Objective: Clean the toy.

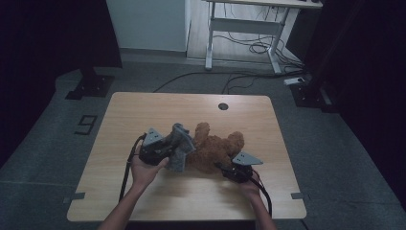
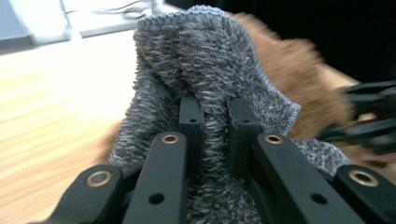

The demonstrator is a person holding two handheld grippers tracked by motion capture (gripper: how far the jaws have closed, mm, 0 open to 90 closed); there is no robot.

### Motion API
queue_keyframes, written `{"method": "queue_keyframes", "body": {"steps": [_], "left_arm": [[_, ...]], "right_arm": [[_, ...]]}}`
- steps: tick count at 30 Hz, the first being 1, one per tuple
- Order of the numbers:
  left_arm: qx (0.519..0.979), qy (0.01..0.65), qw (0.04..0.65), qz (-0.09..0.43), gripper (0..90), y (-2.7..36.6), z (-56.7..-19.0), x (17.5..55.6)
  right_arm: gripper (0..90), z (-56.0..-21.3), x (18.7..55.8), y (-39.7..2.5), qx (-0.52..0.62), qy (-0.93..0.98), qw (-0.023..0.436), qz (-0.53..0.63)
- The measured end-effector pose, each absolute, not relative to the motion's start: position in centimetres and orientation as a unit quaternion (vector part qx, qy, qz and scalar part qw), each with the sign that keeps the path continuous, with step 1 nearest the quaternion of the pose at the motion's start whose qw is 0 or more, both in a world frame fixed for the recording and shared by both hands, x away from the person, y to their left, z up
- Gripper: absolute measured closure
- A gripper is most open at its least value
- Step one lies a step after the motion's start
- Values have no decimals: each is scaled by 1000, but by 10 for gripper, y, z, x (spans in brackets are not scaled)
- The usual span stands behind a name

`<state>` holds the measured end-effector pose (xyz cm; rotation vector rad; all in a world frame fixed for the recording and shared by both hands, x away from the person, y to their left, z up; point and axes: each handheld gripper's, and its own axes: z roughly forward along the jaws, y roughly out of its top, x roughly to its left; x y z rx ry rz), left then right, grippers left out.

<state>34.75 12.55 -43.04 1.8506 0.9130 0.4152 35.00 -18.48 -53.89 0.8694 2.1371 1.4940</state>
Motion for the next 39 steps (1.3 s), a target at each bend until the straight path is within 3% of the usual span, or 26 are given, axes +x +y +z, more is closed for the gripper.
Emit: {"method": "queue_keyframes", "body": {"steps": [5,9,23,30,33,35,39], "left_arm": [[785,352,483,164,788,80,-424,357],[809,347,424,214,788,56,-442,370],[779,411,403,248,792,151,-464,362],[786,438,347,264,795,164,-496,368],[788,447,348,242,795,166,-506,371],[782,454,363,224,794,172,-500,372],[771,431,393,257,793,175,-463,362]], "right_arm": [[593,-539,350,-185,310,763,194,532],[593,-539,349,-185,313,762,194,533],[592,-539,347,-182,313,762,197,532],[592,-539,349,-183,317,759,192,536],[592,-540,350,-184,318,758,189,538],[591,-540,351,-185,319,757,188,539],[590,-540,351,-186,322,755,184,541]]}}
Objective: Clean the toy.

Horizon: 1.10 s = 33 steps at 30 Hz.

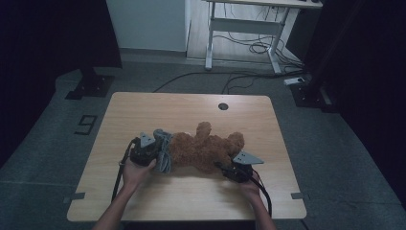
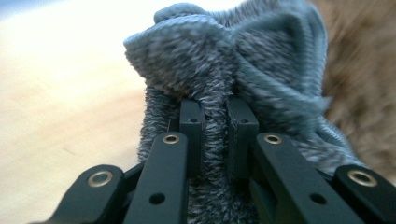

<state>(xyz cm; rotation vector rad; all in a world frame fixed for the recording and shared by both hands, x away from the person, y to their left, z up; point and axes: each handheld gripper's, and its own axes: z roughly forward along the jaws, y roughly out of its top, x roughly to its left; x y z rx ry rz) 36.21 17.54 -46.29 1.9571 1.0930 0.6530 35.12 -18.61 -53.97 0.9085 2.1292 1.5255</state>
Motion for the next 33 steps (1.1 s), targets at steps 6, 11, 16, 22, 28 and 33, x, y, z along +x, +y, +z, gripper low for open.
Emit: {"method": "queue_keyframes", "body": {"steps": [6,11,16,22,28,33], "left_arm": [[776,364,448,255,791,137,-412,344],[796,323,462,219,791,77,-397,353],[822,314,436,191,790,7,-408,381],[856,298,362,219,787,-38,-445,396],[850,311,358,228,788,-11,-439,394],[834,346,367,222,790,35,-443,393]], "right_arm": [[590,-539,352,-186,324,756,182,540],[589,-539,352,-186,324,754,181,541],[589,-540,351,-186,325,753,181,543],[587,-540,350,-186,326,755,190,537],[586,-540,349,-184,325,758,198,530],[586,-540,349,-184,328,756,199,531]]}}
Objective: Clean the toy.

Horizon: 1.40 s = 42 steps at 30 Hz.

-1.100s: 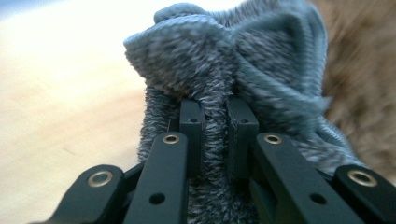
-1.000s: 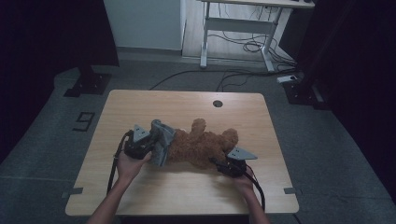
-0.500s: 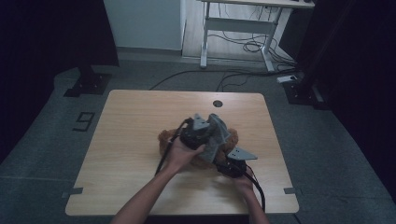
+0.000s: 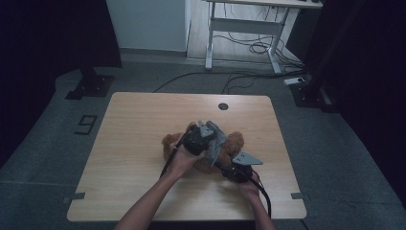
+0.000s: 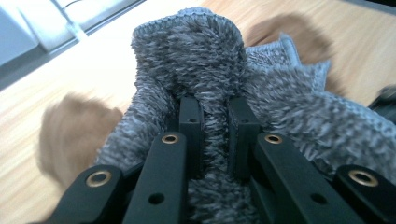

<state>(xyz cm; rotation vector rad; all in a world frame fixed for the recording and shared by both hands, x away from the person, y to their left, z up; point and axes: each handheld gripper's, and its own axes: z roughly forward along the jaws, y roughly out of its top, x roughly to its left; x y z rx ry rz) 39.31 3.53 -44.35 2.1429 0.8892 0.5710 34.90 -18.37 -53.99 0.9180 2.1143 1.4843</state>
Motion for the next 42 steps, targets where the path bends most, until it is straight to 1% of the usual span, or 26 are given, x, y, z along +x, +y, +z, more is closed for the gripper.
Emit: {"method": "queue_keyframes", "body": {"steps": [2,6,11,12,15,20,22,24,26,29,33,37,40,42], "left_arm": [[825,354,386,212,790,48,-445,389],[822,341,390,235,790,62,-438,377],[809,367,378,260,789,95,-435,379],[810,374,369,260,789,103,-437,381],[800,398,377,243,789,122,-445,385],[791,417,363,259,789,140,-446,387],[790,424,360,258,789,146,-447,388],[786,430,370,247,789,151,-446,388],[778,430,392,236,788,153,-439,384],[767,412,436,227,786,146,-421,374],[774,371,460,228,786,116,-398,363],[793,339,459,216,786,71,-390,366],[803,330,456,195,786,34,-393,379],[810,328,447,191,786,9,-397,390]], "right_arm": [[587,-540,349,-183,328,755,198,531],[587,-541,348,-182,329,755,200,531],[587,-541,349,-184,334,751,195,536],[587,-541,350,-184,334,750,194,537],[586,-541,350,-184,333,751,193,537],[586,-541,350,-184,333,750,191,538],[586,-541,350,-185,333,751,191,538],[585,-541,351,-185,333,750,189,539],[585,-541,351,-186,335,750,189,539],[586,-541,352,-186,337,749,185,540],[585,-541,351,-186,338,749,187,539],[585,-541,351,-186,338,748,186,539],[585,-541,351,-185,337,748,189,540],[585,-541,350,-185,337,749,191,538]]}}
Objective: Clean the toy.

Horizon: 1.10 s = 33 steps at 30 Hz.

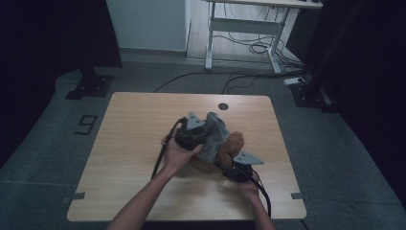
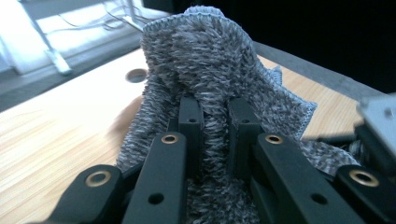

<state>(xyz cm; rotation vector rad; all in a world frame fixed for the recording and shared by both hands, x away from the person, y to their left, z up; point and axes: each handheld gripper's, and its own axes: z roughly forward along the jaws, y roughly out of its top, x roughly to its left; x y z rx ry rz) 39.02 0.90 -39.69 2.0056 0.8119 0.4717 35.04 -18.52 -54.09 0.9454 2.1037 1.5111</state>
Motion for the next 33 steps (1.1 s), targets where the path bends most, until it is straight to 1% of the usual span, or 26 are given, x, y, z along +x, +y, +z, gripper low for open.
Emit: {"method": "queue_keyframes", "body": {"steps": [4,7,8,12,16,20,23,25,29,33], "left_arm": [[835,320,406,190,787,-33,-416,406],[851,323,372,183,787,-47,-438,413],[850,327,371,182,787,-47,-444,415],[844,339,380,170,787,-34,-446,415],[845,331,367,203,787,-16,-442,408],[834,345,366,227,789,18,-441,403],[821,357,389,218,790,46,-443,399],[817,353,396,226,790,56,-441,393],[814,342,387,266,790,73,-433,379],[807,368,369,278,790,103,-432,380]], "right_arm": [[585,-541,349,-184,335,749,197,536],[585,-541,348,-184,334,751,200,533],[585,-541,348,-184,334,752,200,532],[585,-541,347,-183,334,754,203,528],[585,-541,347,-182,333,755,205,527],[584,-541,348,-183,335,752,205,530],[585,-541,349,-183,336,751,201,532],[584,-541,348,-182,333,753,205,530],[584,-541,348,-182,334,752,205,530],[584,-541,349,-184,335,751,202,532]]}}
